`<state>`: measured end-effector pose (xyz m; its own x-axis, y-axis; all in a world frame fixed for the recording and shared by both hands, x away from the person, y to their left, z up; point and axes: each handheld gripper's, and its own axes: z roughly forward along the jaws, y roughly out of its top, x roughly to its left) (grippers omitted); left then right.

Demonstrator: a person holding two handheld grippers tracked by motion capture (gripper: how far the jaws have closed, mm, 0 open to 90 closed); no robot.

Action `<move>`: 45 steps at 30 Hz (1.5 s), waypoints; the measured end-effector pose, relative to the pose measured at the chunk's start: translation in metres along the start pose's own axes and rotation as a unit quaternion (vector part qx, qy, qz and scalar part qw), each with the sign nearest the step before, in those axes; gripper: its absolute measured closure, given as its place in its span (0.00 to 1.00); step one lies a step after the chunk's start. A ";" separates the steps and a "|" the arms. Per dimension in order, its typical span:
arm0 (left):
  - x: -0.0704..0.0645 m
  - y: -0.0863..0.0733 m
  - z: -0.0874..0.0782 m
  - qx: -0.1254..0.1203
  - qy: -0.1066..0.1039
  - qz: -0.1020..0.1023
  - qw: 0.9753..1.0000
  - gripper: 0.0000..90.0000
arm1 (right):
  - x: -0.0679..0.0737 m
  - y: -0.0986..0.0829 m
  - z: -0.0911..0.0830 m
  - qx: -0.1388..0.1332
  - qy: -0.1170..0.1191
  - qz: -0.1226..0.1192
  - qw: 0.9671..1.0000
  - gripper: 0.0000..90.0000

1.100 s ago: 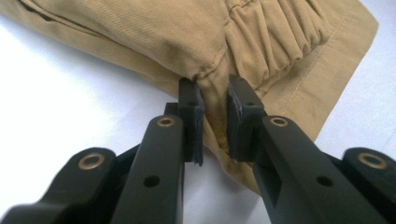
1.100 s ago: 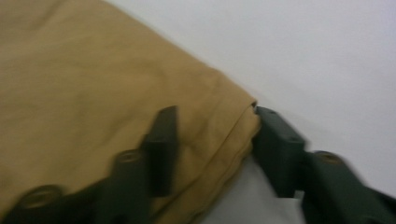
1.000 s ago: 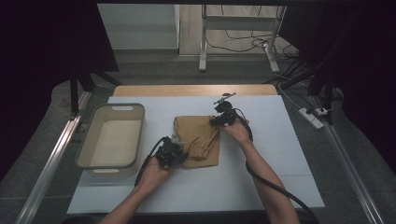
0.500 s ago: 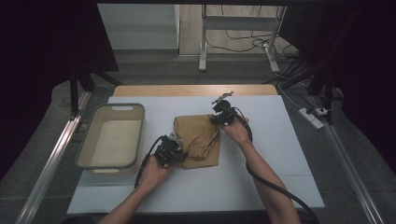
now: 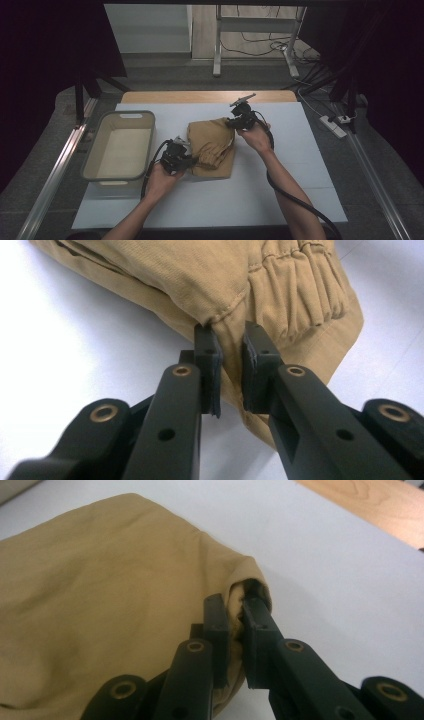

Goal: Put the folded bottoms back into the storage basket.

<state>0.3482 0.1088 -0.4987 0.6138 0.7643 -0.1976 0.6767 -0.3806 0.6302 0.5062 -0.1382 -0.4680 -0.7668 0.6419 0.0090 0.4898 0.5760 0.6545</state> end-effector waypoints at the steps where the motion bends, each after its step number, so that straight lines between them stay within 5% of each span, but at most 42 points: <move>1: -0.001 0.001 -0.002 0.000 0.003 0.004 1.000 0.88 | 0.001 0.001 -0.002 -0.002 0.002 -0.003 1.000 0.92; 9: -0.010 0.007 -0.015 0.000 0.020 0.024 1.000 0.88 | 0.008 0.007 -0.013 -0.019 0.010 -0.012 1.000 0.92; 31: -0.005 0.011 -0.061 -0.007 -0.004 0.015 1.000 0.88 | 0.030 0.027 -0.032 -0.051 0.029 -0.039 0.998 0.92; 45: 0.003 0.006 -0.091 -0.017 0.006 0.026 0.999 0.88 | 0.044 0.039 -0.038 -0.072 0.044 -0.034 0.996 0.92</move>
<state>0.3172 0.1562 -0.4272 0.6435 0.7496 -0.1550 0.6293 -0.4029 0.6645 0.4756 -0.1065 -0.4139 -0.8331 0.5527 0.0236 0.3759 0.5343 0.7571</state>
